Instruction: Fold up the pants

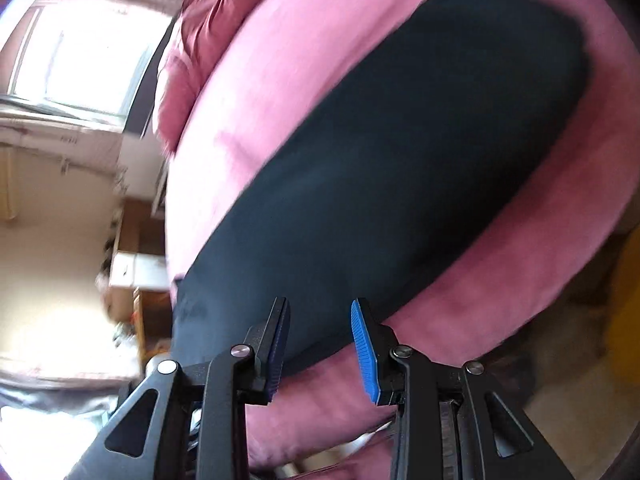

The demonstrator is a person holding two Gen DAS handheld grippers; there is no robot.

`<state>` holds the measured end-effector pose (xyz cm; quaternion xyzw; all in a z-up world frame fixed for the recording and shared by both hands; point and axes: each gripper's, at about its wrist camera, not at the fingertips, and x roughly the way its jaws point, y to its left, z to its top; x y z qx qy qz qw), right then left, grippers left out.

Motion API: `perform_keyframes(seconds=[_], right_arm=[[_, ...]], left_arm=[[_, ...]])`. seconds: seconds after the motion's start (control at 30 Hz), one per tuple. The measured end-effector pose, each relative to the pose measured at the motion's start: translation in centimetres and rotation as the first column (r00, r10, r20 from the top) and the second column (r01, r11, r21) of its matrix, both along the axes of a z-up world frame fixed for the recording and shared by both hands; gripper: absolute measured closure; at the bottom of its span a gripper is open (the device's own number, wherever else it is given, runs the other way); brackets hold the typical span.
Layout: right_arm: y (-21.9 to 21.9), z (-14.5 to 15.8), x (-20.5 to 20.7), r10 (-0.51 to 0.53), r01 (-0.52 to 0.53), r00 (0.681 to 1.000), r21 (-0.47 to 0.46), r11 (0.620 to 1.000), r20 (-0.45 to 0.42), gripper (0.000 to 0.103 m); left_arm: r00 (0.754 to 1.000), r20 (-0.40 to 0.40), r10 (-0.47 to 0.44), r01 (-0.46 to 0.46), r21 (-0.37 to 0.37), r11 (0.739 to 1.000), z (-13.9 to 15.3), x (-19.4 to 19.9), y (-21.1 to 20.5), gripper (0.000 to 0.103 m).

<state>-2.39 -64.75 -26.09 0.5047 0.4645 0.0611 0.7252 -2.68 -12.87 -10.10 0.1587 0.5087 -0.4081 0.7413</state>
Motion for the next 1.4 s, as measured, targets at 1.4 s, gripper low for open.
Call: perform_keyframes(seconds=[1.4], right_arm=[[12.1, 7.8, 7.4, 0.504, -0.465, 0.863, -0.441, 0.768, -0.032, 0.057]], left_arm=[[0.810, -0.115, 0.575, -0.586, -0.212, 0.782, 2.6, 5.9, 17.3, 0.076]])
